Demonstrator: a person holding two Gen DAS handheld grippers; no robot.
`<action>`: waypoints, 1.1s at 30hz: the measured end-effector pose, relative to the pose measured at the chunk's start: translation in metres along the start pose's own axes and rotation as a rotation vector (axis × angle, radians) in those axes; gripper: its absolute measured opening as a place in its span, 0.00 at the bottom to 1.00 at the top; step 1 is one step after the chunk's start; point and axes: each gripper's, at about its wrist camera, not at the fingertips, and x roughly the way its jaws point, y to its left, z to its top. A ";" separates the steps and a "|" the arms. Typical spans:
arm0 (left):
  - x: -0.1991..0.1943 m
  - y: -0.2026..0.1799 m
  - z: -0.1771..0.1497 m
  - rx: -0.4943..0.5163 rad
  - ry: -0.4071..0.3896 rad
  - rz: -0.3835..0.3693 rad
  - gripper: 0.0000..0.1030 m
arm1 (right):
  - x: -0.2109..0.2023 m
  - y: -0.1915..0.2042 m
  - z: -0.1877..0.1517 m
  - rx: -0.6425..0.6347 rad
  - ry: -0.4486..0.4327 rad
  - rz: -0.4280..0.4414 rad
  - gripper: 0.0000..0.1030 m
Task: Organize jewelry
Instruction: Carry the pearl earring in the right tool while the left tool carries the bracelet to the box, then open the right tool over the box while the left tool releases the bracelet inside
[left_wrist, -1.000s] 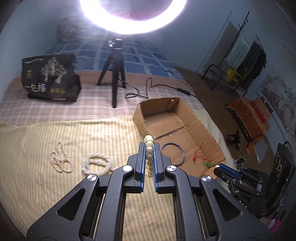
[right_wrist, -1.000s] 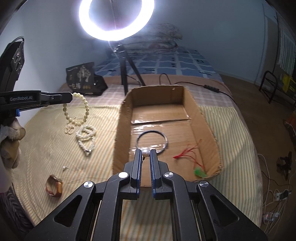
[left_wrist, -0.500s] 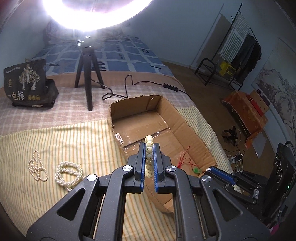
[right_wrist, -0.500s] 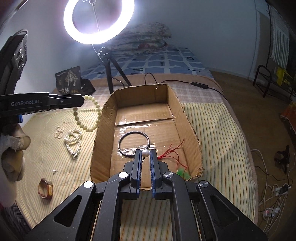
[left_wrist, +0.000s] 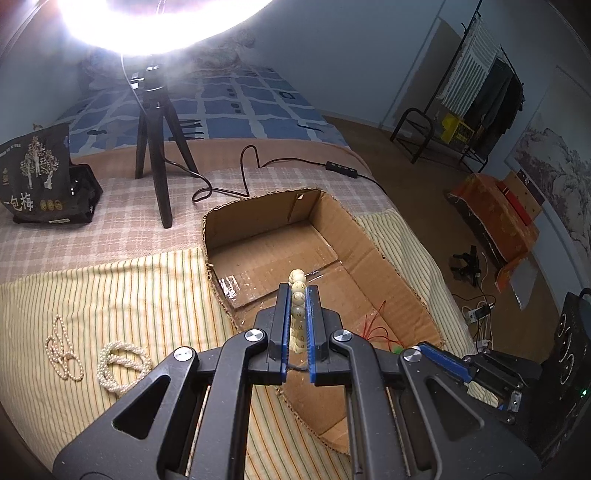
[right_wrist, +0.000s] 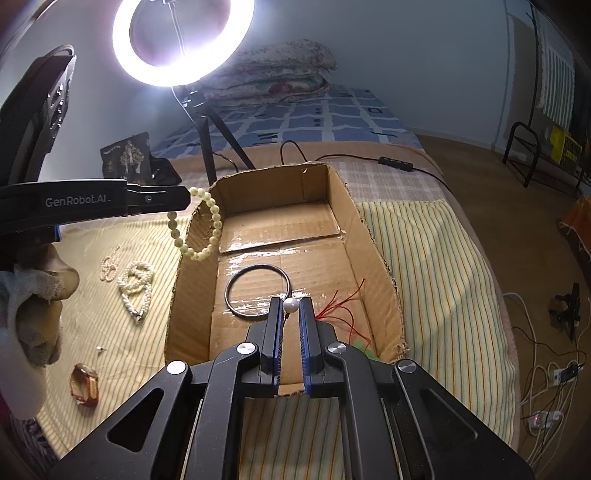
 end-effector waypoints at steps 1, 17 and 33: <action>0.001 0.000 0.001 0.001 -0.001 0.000 0.05 | 0.001 0.000 0.000 0.000 0.002 0.000 0.07; 0.009 0.006 0.005 -0.003 -0.016 0.039 0.07 | 0.009 0.004 -0.001 -0.019 0.011 -0.014 0.11; -0.002 0.004 0.006 -0.001 -0.064 0.058 0.68 | 0.002 0.006 0.002 -0.005 -0.017 -0.085 0.70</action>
